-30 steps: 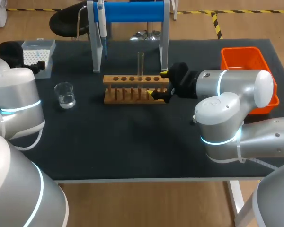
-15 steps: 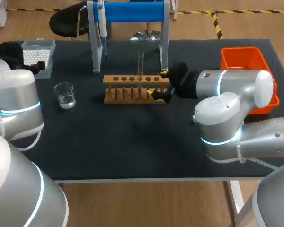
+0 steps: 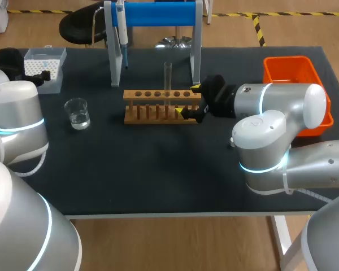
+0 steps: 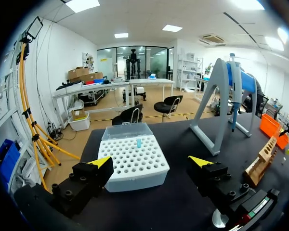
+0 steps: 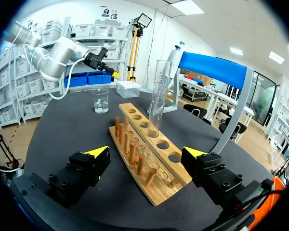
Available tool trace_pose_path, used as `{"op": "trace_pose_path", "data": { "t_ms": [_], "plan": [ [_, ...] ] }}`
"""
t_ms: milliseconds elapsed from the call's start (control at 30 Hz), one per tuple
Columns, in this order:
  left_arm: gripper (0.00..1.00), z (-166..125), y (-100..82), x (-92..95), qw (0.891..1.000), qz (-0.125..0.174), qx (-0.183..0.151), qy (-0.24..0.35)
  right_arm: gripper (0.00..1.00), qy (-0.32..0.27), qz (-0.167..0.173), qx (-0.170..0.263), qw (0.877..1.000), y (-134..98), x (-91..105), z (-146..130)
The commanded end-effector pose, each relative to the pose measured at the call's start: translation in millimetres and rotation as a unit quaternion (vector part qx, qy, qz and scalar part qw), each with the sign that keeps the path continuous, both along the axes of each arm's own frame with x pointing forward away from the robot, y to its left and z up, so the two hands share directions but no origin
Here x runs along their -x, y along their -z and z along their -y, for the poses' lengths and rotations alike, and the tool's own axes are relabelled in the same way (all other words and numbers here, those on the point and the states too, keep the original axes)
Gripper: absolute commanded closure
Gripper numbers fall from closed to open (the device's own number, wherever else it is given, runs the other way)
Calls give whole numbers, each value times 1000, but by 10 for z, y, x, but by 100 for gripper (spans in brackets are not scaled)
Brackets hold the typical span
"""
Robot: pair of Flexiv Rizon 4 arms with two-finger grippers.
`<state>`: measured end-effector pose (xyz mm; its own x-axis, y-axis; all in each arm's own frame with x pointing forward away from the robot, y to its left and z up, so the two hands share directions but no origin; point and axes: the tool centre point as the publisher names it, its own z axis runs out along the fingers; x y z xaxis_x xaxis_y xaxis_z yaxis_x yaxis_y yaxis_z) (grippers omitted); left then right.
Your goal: Invert the test tube, pick up the pipette, mount the tip to pipette, aspirate from beaker and dispense into the tube, eject the tip, return the pipette, and cap with the stopper.
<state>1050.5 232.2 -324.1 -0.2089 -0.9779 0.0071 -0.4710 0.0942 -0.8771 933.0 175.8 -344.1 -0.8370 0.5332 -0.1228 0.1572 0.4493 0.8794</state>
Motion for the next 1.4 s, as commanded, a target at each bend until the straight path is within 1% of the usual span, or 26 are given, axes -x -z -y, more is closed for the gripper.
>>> {"op": "trace_pose_path", "data": {
  "t_ms": [33, 167, 533, 567, 600, 633, 700, 733, 800, 867, 900, 1000, 1067, 1100, 1167, 1267, 1300, 1333, 1400],
  "plan": [
    [0, -1, 47, -134, 1000, 2, -10, 4, 0, 0, 0, 0, 1000, 4, 0, 2],
    [0, -7, 72, -209, 1000, 0, -15, 7, 0, 0, 0, 0, 1000, 4, 0, 2],
    [0, 46, 104, -408, 1000, 1, -14, 16, 0, 0, 0, 0, 1000, 4, 0, 2],
    [6, 52, 106, -423, 1000, 1, -14, 16, 0, 0, 0, 0, 1000, 4, 0, 2],
    [14, 58, 110, -439, 1000, 1, -13, 17, 0, 0, 0, 0, 1000, 4, 0, 2],
    [13, 60, 114, -452, 1000, 1, -15, 19, 0, 0, 0, 0, 1000, 4, 0, 2],
    [26, 62, 116, -475, 1000, 2, -15, 19, 0, 0, 0, 0, 1000, 4, 0, 2],
    [27, 59, 118, -488, 1000, 2, -15, 18, 0, 0, 0, 0, 1000, 4, 0, 2],
    [35, 50, 126, -513, 1000, 3, -15, 17, 0, 0, 0, 0, 1000, 4, 0, 2],
    [35, 47, 135, -532, 1000, 1, -15, 16, 0, 0, 0, 0, 1000, 4, 0, 2],
    [44, 49, 138, -541, 1000, 1, -15, 16, 0, 0, 0, 0, 1000, 4, 0, 2],
    [45, 35, 153, -565, 1000, 2, -14, 14, 0, 0, 0, 0, 1000, 4, 0, 2],
    [36, 24, 169, -583, 1000, 1, -15, 11, 0, 0, 0, 0, 1000, 4, 0, 2],
    [34, 18, 179, -593, 1000, 1, -15, 10, 0, 0, 0, 0, 1000, 4, 0, 2],
    [41, 12, 192, -608, 1000, 5, -13, 8, 0, 0, 0, 0, 1000, 4, 0, 2],
    [42, 2, 208, -635, 1000, 8, -12, 8, 0, 0, 0, 0, 1000, 4, 0, 2],
    [45, -2, 213, -643, 1000, 9, -12, 8, 0, 0, 0, 0, 1000, 4, 0, 2],
    [45, -4, 218, -652, 1000, 9, -12, 8, 0, 0, 0, 0, 1000, 4, 0, 2],
    [43, -3, 226, -667, 1000, 10, -14, 8, 0, 0, 0, 0, 1000, 4, 0, 2]
  ]
}}
